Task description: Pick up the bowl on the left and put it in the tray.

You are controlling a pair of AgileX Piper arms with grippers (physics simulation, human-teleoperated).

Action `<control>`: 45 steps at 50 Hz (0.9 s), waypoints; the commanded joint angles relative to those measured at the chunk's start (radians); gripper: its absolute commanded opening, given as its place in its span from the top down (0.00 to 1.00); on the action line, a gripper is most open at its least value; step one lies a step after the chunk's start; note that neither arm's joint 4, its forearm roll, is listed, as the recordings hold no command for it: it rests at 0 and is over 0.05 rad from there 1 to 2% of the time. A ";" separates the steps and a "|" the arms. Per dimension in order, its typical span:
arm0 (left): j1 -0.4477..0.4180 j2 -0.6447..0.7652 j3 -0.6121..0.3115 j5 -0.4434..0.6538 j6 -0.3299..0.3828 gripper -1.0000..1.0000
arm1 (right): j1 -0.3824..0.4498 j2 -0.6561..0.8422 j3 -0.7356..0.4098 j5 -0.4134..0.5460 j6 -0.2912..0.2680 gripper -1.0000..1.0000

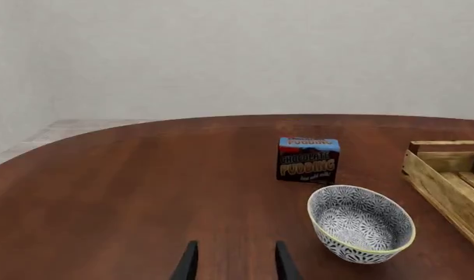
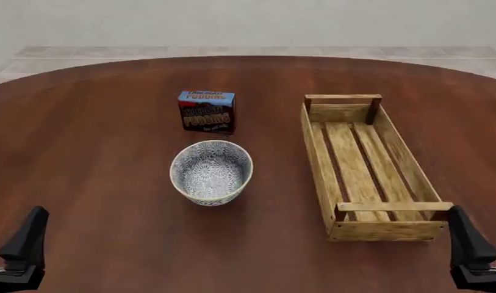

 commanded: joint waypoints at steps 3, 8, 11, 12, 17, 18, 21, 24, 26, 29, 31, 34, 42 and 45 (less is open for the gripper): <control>0.000 0.000 0.000 0.000 0.000 0.00 | -0.001 0.042 0.000 -0.025 -0.006 0.00; 0.000 0.000 0.000 0.000 0.000 0.00 | -0.002 0.047 0.000 -0.030 -0.007 0.00; 0.000 0.000 0.000 0.000 0.000 0.00 | -0.001 0.049 0.000 -0.031 -0.004 0.00; 0.000 0.000 0.000 0.000 0.000 0.00 | 0.000 0.047 0.000 -0.029 -0.004 0.00; 0.000 0.000 0.000 0.000 0.000 0.00 | 0.000 0.050 0.000 -0.030 0.000 0.00; 0.000 0.000 0.000 0.000 0.000 0.00 | 0.000 0.051 0.000 -0.031 -0.001 0.00; 0.000 0.000 0.000 0.000 0.000 0.00 | 0.001 0.053 0.000 -0.031 -0.002 0.00; 0.000 0.000 0.000 0.000 0.000 0.00 | 0.000 0.057 0.000 -0.036 -0.002 0.00; 0.000 0.000 0.000 0.000 0.000 0.00 | 0.001 0.061 0.000 -0.041 -0.003 0.00; 0.000 0.000 0.000 0.000 0.000 0.00 | 0.011 0.073 0.000 -0.052 -0.003 0.00; 0.000 0.000 0.000 0.000 0.000 0.00 | 0.023 0.082 0.000 -0.061 -0.003 0.00; 0.000 0.000 0.000 0.000 0.000 0.00 | 0.037 0.116 0.000 -0.091 -0.004 0.00; 0.000 0.000 0.000 0.000 0.000 0.00 | 0.082 0.218 -0.003 -0.170 -0.003 0.00; 0.000 0.000 0.000 0.000 0.000 0.00 | 0.096 0.248 -0.008 -0.189 -0.004 0.00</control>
